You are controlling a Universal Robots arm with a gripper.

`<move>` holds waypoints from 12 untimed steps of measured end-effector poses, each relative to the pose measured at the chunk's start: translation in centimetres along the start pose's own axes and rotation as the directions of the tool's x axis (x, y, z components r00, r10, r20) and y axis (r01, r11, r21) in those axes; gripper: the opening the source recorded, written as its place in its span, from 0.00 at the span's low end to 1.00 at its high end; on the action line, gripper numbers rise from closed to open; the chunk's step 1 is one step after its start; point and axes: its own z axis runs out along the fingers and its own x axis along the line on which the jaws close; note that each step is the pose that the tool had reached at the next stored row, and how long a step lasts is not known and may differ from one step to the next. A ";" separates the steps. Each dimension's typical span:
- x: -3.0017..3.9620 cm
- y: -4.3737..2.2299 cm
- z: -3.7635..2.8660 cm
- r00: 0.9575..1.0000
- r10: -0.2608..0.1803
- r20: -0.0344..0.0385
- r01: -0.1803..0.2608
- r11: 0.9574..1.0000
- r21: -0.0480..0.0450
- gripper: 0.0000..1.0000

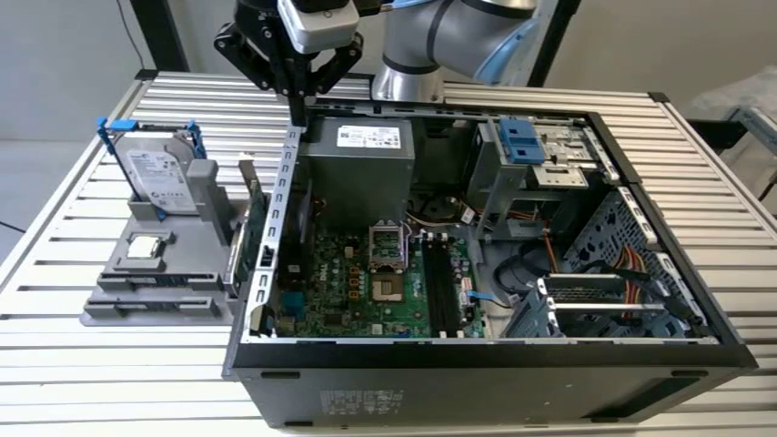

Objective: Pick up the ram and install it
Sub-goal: 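Reach for the ram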

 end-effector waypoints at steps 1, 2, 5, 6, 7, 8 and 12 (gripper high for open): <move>0.04 0.00 0.00 1.000 0.000 0.000 0.000 1.000 0.000 0.00; 0.08 -0.01 0.00 1.000 0.000 0.000 0.000 1.000 0.000 0.00; 0.21 -0.02 -0.01 1.000 0.000 0.000 0.000 1.000 0.000 0.00; 0.25 -0.02 -0.01 1.000 0.000 0.000 0.000 1.000 0.000 0.00; 0.29 -0.02 -0.01 1.000 0.000 0.000 0.000 1.000 0.000 0.00; 0.33 -0.02 -0.01 1.000 0.000 0.000 0.000 1.000 0.000 0.00; 0.48 -0.03 -0.01 1.000 0.000 0.000 0.000 1.000 0.000 0.00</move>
